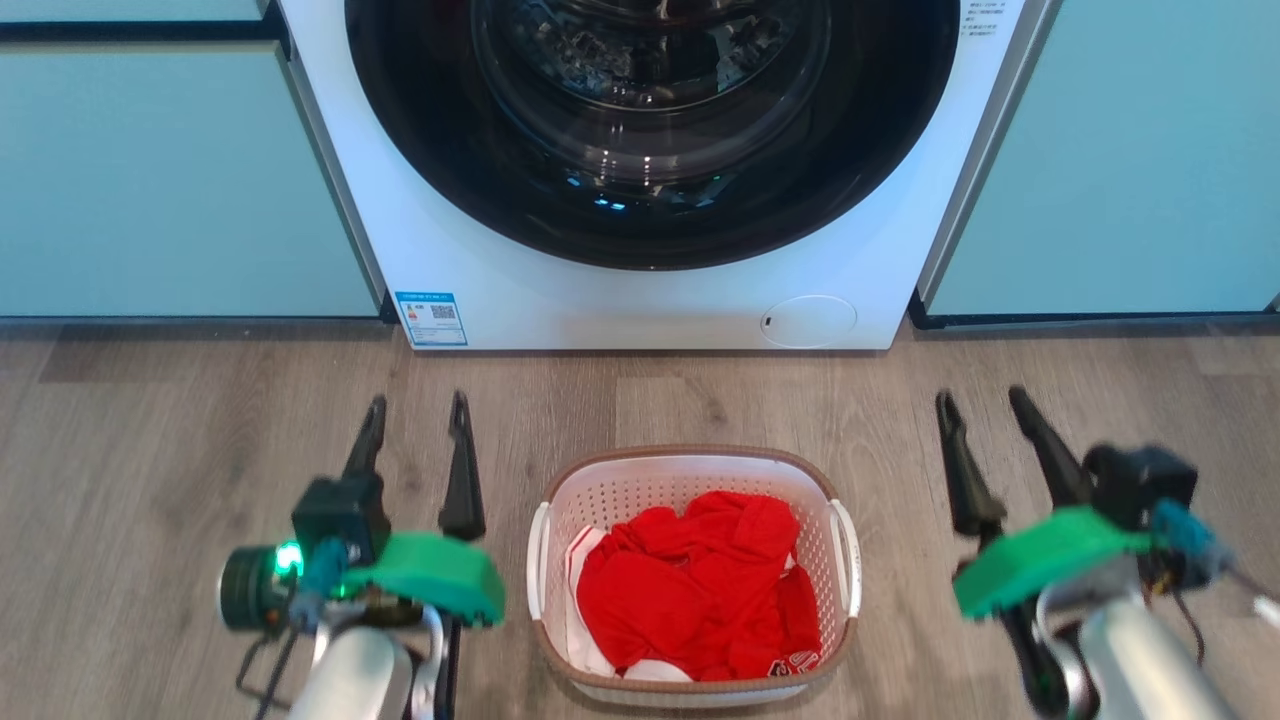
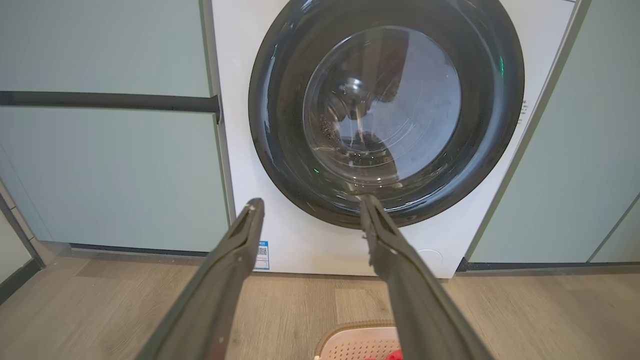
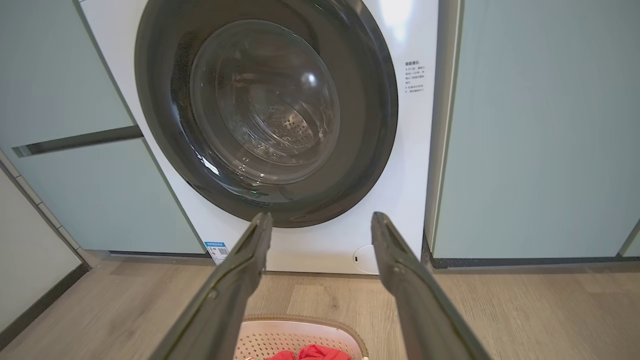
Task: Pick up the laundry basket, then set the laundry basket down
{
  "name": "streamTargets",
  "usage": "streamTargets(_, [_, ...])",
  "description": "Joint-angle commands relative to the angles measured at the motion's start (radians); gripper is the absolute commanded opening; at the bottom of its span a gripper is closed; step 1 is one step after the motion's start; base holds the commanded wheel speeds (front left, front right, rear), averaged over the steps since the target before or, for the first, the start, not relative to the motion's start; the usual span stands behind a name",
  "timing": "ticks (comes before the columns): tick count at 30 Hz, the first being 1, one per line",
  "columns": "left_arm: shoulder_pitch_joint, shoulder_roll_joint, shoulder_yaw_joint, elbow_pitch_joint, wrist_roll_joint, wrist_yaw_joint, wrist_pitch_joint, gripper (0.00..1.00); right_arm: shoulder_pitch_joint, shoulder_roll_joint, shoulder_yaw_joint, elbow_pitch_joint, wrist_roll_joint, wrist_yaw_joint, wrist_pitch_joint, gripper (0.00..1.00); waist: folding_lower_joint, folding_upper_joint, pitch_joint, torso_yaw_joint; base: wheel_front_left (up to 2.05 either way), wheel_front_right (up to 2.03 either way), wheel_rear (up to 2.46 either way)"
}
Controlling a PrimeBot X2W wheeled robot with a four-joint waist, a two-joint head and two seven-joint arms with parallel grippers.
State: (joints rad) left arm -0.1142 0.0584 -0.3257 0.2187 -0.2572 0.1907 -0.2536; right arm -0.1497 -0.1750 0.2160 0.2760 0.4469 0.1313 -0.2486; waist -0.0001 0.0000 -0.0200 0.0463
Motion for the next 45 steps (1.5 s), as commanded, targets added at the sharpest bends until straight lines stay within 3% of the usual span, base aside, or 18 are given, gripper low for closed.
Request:
streamTargets(1, [-0.010,-0.002,0.044,-0.053,0.026,-0.012,-0.008,1.00,0.017,0.005,0.000,-0.077,-0.043,-0.001,-0.013,1.00,0.0001,0.0000,-0.004,0.000,0.00,0.00,0.00])
streamTargets(5, [0.051,-0.007,0.070,-0.102,0.053,-0.020,-0.008,1.00,0.112,0.047,-0.063,-0.165,-0.086,-0.001,-0.013,1.00,0.0001,0.0000,-0.007,-0.005,0.00,0.00,0.00])
streamTargets(13, [0.108,-0.008,0.077,-0.137,0.042,-0.027,-0.008,1.00,0.197,0.092,-0.141,-0.224,-0.132,-0.001,-0.013,1.00,0.0001,0.0000,-0.007,-0.010,0.00,0.00,0.00])
streamTargets(23, [0.119,-0.008,0.061,-0.145,0.036,-0.016,-0.008,1.00,0.210,0.109,-0.153,-0.235,-0.154,-0.001,-0.013,1.00,0.0001,0.0000,-0.008,-0.015,0.00,0.00,0.00])
streamTargets(45, [0.131,-0.008,0.076,-0.126,-0.003,-0.076,-0.008,1.00,0.210,0.110,-0.147,-0.232,-0.170,-0.001,-0.013,1.00,0.0001,0.0000,-0.014,-0.015,0.00,0.00,0.00])
